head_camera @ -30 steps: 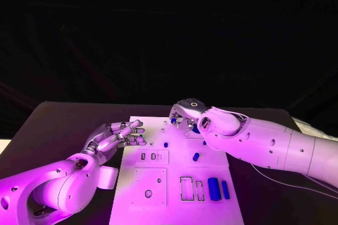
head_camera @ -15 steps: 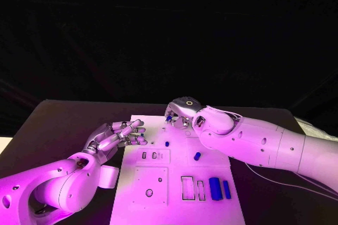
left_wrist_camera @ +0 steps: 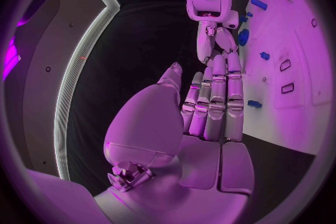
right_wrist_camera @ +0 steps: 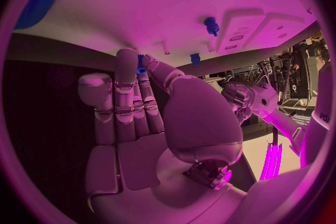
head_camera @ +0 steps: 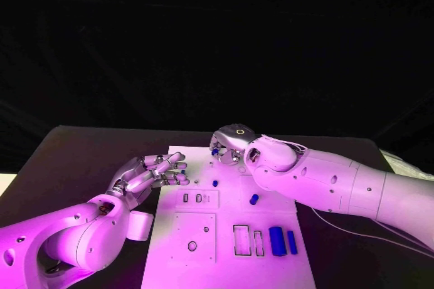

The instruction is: Assemble the parts on the task board

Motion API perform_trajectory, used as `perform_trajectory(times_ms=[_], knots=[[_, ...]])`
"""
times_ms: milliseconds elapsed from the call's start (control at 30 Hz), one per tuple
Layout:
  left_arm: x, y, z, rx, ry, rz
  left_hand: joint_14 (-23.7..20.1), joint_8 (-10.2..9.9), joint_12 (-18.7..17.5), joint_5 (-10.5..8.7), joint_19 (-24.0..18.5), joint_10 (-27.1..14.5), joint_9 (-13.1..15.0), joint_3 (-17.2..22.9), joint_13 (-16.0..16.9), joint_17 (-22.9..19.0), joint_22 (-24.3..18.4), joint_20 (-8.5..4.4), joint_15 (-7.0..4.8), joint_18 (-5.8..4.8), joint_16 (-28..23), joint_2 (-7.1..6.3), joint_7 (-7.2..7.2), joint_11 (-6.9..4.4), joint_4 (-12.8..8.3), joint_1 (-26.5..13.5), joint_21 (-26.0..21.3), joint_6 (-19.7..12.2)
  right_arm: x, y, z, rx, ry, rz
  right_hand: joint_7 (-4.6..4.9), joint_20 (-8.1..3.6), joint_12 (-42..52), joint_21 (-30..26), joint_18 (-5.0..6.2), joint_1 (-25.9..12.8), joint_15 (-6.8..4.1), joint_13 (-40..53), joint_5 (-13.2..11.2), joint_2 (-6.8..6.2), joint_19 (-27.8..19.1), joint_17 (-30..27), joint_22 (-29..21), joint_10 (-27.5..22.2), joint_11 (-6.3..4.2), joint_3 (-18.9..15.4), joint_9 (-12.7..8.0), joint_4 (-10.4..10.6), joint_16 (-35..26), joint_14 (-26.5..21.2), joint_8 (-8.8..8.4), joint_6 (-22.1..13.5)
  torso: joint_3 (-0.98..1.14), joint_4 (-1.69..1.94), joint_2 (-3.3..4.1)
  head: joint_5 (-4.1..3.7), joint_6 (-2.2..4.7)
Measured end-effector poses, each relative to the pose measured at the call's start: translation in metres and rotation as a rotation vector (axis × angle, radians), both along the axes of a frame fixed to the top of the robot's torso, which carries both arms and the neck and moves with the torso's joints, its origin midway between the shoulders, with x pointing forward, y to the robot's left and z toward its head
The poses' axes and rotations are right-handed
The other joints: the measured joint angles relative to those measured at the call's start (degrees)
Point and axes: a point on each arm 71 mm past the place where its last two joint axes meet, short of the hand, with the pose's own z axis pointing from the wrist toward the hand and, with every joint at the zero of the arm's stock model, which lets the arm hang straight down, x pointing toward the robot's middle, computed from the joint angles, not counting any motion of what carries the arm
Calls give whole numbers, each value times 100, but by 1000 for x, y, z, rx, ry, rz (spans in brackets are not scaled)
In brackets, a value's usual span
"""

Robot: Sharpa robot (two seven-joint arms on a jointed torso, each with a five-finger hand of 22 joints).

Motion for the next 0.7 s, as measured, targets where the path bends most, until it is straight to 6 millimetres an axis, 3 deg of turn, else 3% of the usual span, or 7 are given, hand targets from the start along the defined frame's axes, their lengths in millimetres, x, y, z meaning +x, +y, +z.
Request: perform_trajectory(times_ms=[300, 400, 500, 567, 700], knots=[[0, 0, 0, 0, 0, 0, 0, 0, 0, 0, 0, 0, 0, 0, 0, -1, 0, 0, 0, 0, 0, 0, 0, 0, 0, 0, 0, 0, 1, 0, -1, -9, 10, -5, 7, -22, -22, 0, 0, 0, 21, 0, 14, 0, -22, 0, -30, 0, 0, 15, -3, 16, 0, -20, -12, -8, -7, 4, 1, -5, -23], [0, 0, 0, 0, -1, 0, 0, 0, 0, 0, 0, 0, 0, 0, 0, -1, 0, 0, 0, 0, 0, 0, 0, 0, 0, 0, 0, 0, 1, 0, -1, -12, 13, -6, 50, 5, -31, -17, 1, 26, 30, -1, 15, -26, -78, 5, -81, -22, -22, 13, -1, 19, 0, -38, -44, -52, -7, 4, 3, -6, -28], [0, 0, 0, 0, -1, 0, 0, 0, 0, 0, 0, 0, 0, 0, 0, -1, 0, 0, 0, 0, 0, 0, 0, 0, 0, 0, 0, 0, 1, 0, -2, -15, 16, -7, 115, 35, 4, -336, 1, 25, 94, -14, 24, -33, -357, -9, -596, -246, -5, 4, -38, 89, -36, -178, -100, -307, -10, 3, 6, -6, -27], [0, 0, 1, 0, -1, 0, 0, 0, 0, 0, 0, 0, 0, 0, 0, -1, 0, 0, 0, 0, 0, 0, 0, 0, 0, 0, 0, 0, 1, 0, -3, -18, 19, -10, 165, 94, 69, -756, 148, -20, 162, -24, 64, -190, -692, -73, -1236, -652, 70, -22, -136, 177, -181, -288, -99, -682, -13, 4, 7, -10, -23], [0, 0, 1, 0, -1, 0, 0, 0, 0, 0, 0, 0, 0, 0, 0, -1, 0, 0, 0, 0, 0, 0, 0, 0, 0, 0, 0, 0, 1, -1, -3, -17, 20, -12, 199, 171, 36, -1111, 178, -20, 194, -44, 19, -377, -872, -196, -1645, -1219, 170, -235, -205, 222, -435, -358, -99, -1079, -15, 11, 12, -16, -16]])
